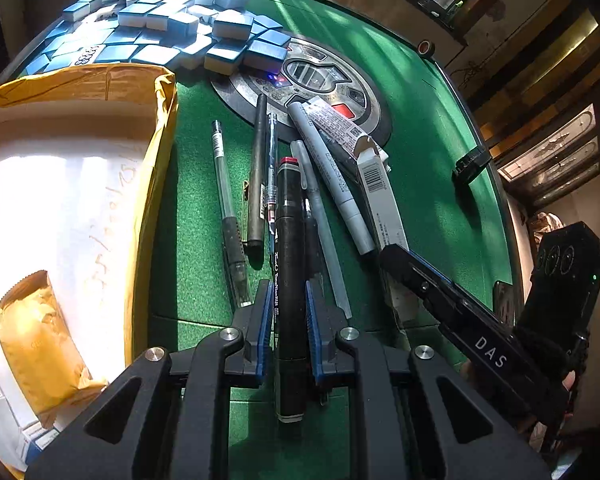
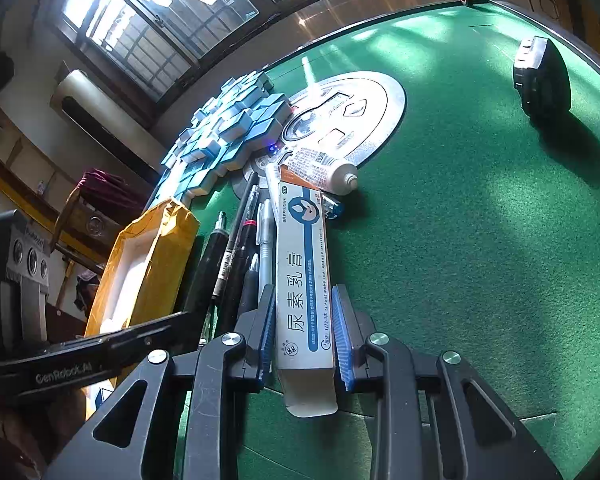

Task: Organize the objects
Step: 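Grasp the black marker with the left tool while the right tool holds the box, then carry the black marker and cream box with both tools over the tray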

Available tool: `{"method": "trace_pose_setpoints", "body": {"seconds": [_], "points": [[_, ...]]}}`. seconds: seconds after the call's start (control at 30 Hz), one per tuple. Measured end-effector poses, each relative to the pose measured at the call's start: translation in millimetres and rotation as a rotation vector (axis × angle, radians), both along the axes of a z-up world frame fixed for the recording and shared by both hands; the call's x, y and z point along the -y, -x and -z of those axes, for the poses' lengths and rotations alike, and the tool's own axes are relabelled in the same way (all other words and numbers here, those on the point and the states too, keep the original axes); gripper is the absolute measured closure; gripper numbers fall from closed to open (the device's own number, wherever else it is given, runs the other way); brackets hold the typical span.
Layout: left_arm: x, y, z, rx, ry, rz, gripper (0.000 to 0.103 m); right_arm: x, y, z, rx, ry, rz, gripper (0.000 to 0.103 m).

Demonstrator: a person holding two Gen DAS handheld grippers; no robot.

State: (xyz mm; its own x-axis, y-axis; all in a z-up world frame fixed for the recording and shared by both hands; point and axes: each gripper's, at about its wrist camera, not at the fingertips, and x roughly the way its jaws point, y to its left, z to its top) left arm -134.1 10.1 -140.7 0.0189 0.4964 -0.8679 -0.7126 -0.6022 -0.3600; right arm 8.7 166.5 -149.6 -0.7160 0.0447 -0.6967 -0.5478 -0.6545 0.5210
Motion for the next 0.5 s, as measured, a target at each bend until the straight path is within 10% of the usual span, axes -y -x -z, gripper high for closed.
{"method": "trace_pose_setpoints", "body": {"seconds": [0.5], "points": [[62.0, -15.8, -16.6, 0.066, -0.098, -0.027, 0.089, 31.3, -12.0, -10.2, -0.01, -0.009, 0.007, 0.08]]}}
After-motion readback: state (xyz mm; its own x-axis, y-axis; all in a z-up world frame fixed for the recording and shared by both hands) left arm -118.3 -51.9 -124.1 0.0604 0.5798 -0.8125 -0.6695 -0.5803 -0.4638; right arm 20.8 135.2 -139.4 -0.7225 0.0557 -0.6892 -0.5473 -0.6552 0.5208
